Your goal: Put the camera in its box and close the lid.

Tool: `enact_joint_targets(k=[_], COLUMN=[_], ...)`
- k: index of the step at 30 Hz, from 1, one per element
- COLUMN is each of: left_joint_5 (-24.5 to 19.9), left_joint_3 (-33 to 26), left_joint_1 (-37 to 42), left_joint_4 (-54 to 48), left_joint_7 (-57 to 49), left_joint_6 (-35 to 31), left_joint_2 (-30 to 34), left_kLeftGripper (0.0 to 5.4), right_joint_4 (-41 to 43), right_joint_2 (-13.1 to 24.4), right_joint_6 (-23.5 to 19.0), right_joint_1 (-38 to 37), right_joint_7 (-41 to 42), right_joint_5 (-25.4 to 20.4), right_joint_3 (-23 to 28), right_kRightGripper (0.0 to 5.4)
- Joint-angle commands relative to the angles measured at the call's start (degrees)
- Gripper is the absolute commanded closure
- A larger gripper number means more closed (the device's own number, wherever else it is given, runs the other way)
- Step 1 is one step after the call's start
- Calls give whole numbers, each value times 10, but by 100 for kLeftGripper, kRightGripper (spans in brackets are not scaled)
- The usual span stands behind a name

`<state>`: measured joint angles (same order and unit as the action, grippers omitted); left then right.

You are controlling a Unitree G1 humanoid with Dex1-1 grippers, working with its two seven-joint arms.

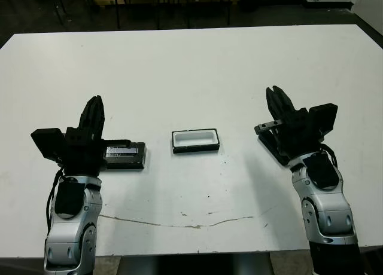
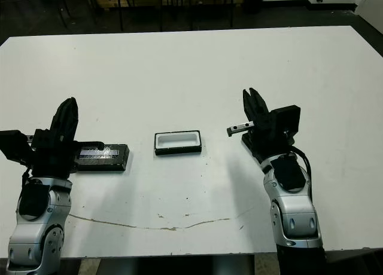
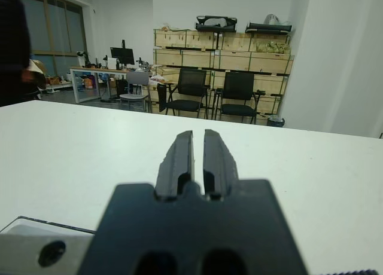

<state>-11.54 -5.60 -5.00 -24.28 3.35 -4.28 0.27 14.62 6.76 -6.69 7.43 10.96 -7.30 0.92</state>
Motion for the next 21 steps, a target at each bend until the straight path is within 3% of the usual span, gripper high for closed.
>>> enact_joint_targets(k=[1,12,17,21], left_joint_5=[-4,-4,-12,-10], left_joint_3=[-2,-9,-13,-11], left_joint_1=[-8,2,1,1], left_joint_4=[0,17,12,11], left_joint_7=[-3,-3,-1,-1], left_joint_6=[-10,-5,-5,-3], left_joint_2=[1,5,3,2], left_kLeftGripper=[539,539,539,539], right_joint_4=[-8,-35,-65,-50], right_joint_2=[4,18,52,100], right_joint_6=[-4,3,54,19], right_joint_1=[-2,18,31,32], right_joint_7=[2,20,85,119], right_joint_5=[0,0,-44,-76], right_joint_3=[1,2,39,70], right_kRightGripper=[540,540,540,540])
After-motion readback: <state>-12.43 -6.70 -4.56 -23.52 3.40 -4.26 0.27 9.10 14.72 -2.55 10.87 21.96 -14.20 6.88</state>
